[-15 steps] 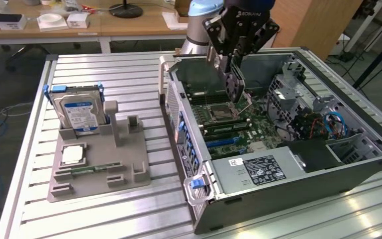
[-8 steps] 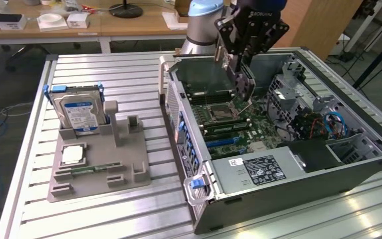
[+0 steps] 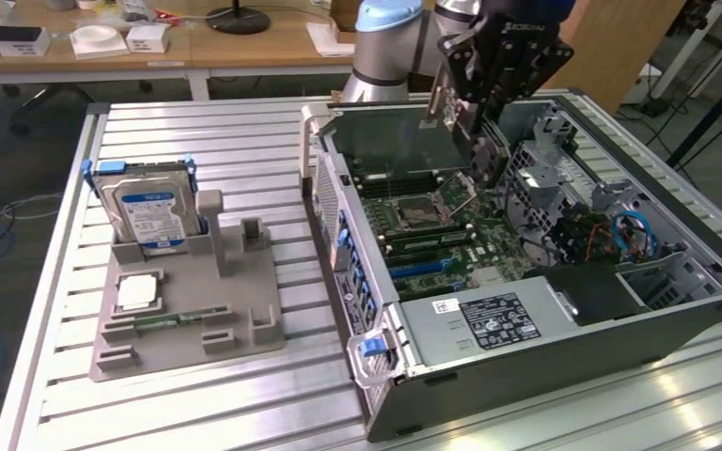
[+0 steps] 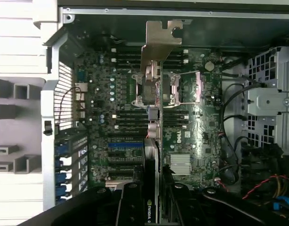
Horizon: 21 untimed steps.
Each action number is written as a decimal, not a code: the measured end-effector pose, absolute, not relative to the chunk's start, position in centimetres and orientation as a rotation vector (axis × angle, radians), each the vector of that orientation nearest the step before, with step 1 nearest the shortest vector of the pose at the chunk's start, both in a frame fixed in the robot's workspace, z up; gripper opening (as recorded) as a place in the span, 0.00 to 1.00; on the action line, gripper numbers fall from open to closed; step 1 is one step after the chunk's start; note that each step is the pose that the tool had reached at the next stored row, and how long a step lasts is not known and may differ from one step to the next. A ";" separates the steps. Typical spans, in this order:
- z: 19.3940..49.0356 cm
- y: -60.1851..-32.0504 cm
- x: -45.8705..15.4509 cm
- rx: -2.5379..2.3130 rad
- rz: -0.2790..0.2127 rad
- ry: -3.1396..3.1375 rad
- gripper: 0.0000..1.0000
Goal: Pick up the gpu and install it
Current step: 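Pick up the gpu and move the gpu toward the slot, then insert the gpu into the slot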
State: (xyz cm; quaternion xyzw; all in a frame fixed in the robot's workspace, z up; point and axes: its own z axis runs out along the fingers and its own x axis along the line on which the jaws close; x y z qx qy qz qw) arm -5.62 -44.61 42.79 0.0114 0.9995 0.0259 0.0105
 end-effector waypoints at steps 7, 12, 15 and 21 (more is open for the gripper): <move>42.8 -44.6 -3.3 0.036 0.081 3.121 0.26; 42.8 -44.6 -3.3 0.036 0.081 3.121 0.26; 42.8 -44.6 -3.3 0.036 0.081 3.121 0.26; 42.8 -44.6 -3.3 0.036 0.081 3.121 0.26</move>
